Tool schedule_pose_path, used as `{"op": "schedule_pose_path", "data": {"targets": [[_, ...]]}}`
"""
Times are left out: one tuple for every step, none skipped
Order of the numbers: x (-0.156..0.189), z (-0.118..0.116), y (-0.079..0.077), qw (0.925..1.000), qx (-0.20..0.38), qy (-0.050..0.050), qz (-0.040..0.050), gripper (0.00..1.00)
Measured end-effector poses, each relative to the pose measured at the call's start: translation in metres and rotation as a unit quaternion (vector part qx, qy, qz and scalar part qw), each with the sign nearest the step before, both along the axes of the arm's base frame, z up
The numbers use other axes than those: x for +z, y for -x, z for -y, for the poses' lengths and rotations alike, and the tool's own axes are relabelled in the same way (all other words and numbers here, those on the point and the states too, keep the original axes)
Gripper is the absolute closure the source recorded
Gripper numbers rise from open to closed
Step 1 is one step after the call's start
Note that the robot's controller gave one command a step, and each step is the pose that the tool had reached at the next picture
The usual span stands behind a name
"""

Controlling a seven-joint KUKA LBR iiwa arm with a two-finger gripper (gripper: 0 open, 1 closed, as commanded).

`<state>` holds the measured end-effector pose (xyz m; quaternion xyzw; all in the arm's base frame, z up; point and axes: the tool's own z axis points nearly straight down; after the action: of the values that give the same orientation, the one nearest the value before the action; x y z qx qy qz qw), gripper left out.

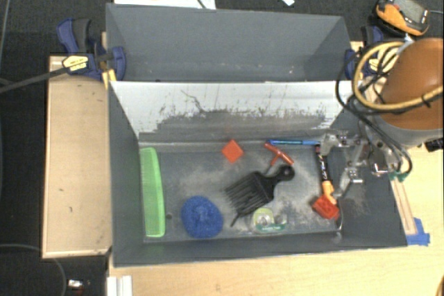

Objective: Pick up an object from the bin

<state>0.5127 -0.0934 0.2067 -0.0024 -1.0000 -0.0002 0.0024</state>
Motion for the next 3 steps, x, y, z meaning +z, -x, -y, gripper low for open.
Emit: {"op": "schedule_pose_path", "data": {"targets": [[0.004,-0.001,-0.002,1.0000,0.002,0.001,0.0041,0.00],[-0.062,-0.055,-0.003,0.9968,0.080,0.000,0.0051,0.00],[-0.079,-0.084,-0.044,0.9624,0.272,0.002,0.0079,0.00]]}}
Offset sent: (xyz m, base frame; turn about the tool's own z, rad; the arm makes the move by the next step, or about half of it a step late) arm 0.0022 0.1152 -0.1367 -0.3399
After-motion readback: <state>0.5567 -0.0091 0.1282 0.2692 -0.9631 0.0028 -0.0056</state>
